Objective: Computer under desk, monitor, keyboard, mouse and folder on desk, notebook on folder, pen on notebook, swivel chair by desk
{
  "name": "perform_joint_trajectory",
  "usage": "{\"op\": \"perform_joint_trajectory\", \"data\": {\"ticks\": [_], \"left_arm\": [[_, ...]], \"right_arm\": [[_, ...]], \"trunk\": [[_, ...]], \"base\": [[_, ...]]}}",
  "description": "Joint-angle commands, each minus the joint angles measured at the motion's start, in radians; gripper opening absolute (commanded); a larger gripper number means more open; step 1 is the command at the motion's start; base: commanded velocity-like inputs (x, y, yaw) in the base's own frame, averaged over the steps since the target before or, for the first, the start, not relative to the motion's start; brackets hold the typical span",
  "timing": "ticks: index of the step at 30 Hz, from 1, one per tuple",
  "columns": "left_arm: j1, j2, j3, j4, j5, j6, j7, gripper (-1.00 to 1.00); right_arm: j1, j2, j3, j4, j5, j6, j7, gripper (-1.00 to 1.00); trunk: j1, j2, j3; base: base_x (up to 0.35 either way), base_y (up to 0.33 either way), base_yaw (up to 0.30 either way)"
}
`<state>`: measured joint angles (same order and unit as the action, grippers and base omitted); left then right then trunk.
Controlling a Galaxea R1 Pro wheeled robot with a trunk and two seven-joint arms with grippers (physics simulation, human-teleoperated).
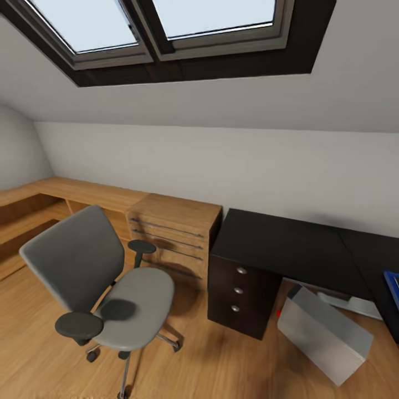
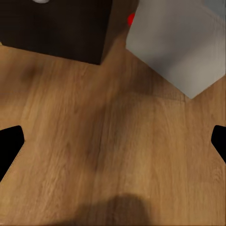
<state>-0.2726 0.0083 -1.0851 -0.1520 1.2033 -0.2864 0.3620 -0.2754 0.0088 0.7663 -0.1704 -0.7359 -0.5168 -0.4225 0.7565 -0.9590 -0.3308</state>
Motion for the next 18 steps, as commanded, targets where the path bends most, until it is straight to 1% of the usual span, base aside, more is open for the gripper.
{"op": "perform_joint_trajectory", "data": {"ticks": [1, 18], "left_arm": [[0.000, 0.001, -0.008, -0.003, 0.007, -0.002, 0.006, 1.00], [0.000, 0.001, -0.008, 0.000, 0.007, -0.004, 0.005, 1.00]], "right_arm": [[-0.001, 0.000, 0.009, 0.000, -0.006, -0.002, -0.006, 1.00], [-0.001, 0.002, 0.017, 0.000, 0.001, -0.003, -0.004, 1.00]], "trunk": [[0.000, -0.001, -0.002], [0.000, -0.001, -0.015]], "base": [[0.000, 0.000, 0.249], [0.000, 0.000, 0.249]]}}
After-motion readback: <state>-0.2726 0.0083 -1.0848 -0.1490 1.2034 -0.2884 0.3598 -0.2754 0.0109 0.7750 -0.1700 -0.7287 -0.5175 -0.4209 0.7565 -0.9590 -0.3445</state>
